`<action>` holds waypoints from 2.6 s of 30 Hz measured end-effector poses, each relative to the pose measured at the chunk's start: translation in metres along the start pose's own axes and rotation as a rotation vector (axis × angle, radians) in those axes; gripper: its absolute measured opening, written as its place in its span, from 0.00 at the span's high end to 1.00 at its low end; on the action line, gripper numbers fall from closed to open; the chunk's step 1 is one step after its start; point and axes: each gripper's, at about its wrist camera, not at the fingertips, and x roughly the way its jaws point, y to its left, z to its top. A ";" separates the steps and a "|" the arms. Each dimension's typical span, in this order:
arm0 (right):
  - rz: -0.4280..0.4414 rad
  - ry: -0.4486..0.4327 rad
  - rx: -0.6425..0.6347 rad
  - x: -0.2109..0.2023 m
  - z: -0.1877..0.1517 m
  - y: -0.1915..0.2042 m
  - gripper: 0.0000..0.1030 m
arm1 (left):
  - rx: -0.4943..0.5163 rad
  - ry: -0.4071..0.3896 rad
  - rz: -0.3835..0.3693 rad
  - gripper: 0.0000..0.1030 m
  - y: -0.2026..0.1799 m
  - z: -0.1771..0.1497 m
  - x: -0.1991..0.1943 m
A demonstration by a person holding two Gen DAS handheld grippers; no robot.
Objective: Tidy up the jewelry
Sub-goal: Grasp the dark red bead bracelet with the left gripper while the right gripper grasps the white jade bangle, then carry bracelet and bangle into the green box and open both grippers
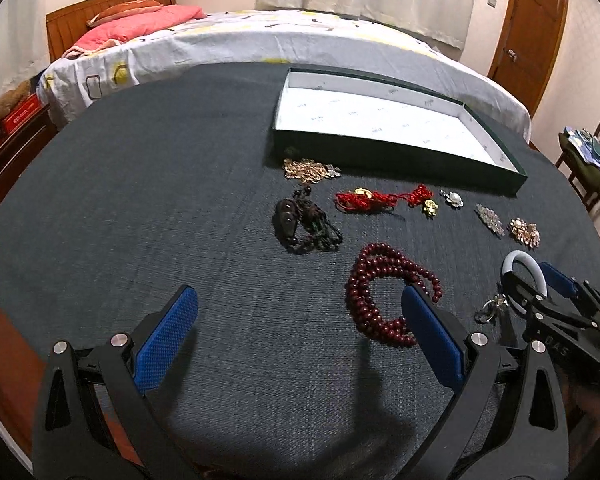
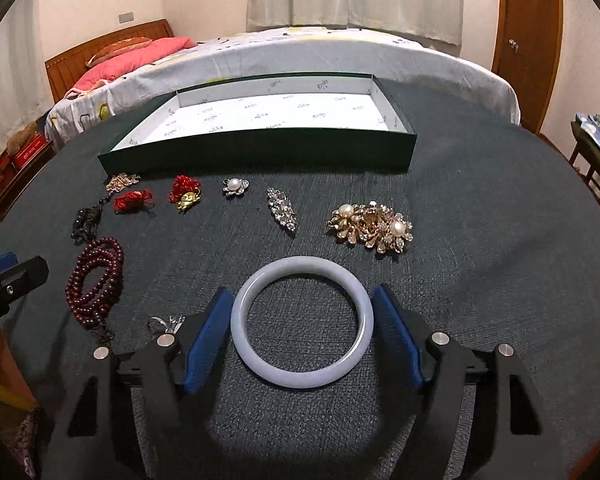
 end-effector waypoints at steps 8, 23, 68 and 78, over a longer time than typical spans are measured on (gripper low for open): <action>0.003 -0.005 -0.029 -0.004 -0.005 0.004 0.33 | -0.015 0.022 -0.027 0.04 -0.006 0.000 0.009; 0.011 -0.018 -0.005 -0.016 -0.015 -0.015 0.34 | 0.084 0.030 -0.035 0.04 -0.047 0.002 0.021; 0.045 -0.099 0.032 -0.042 0.004 -0.026 0.34 | 0.089 -0.077 -0.118 0.89 -0.048 0.017 -0.008; 0.069 -0.191 0.036 -0.044 0.068 -0.028 0.34 | 0.090 -0.152 -0.161 0.89 -0.057 0.079 -0.009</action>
